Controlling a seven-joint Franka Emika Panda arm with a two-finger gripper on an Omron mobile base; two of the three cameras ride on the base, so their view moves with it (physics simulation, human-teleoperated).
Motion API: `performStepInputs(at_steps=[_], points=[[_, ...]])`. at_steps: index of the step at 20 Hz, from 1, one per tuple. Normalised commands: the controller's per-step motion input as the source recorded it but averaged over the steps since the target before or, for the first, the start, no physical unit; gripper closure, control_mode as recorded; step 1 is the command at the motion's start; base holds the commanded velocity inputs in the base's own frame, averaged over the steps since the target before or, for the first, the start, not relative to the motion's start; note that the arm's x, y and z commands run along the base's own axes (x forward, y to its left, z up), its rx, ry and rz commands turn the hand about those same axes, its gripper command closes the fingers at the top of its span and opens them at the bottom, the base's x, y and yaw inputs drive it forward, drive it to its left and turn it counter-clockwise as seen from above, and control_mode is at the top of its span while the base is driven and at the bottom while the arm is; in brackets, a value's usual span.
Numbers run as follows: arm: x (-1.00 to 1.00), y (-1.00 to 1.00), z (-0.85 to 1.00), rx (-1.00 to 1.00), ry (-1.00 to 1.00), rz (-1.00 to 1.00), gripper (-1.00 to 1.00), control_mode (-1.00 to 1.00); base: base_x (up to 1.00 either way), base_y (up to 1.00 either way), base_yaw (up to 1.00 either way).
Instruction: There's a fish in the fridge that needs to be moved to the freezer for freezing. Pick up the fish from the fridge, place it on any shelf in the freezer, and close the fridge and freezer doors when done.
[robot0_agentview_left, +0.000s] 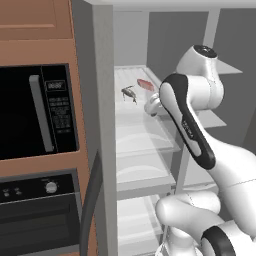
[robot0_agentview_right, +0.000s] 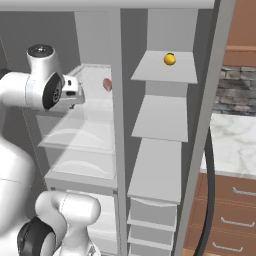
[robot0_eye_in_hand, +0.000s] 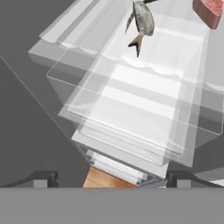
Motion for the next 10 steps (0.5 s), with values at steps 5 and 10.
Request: performStepInputs(at_steps=[5, 10], points=[[0.42, 0.28, 0.01, 0.00, -0.04, 0.01, -1.00, -1.00, 0.00, 0.00, 0.00], [0.41, 0.01, 0.07, 0.00, 0.00, 0.00, -1.00, -1.00, 0.00, 0.00, 0.00]])
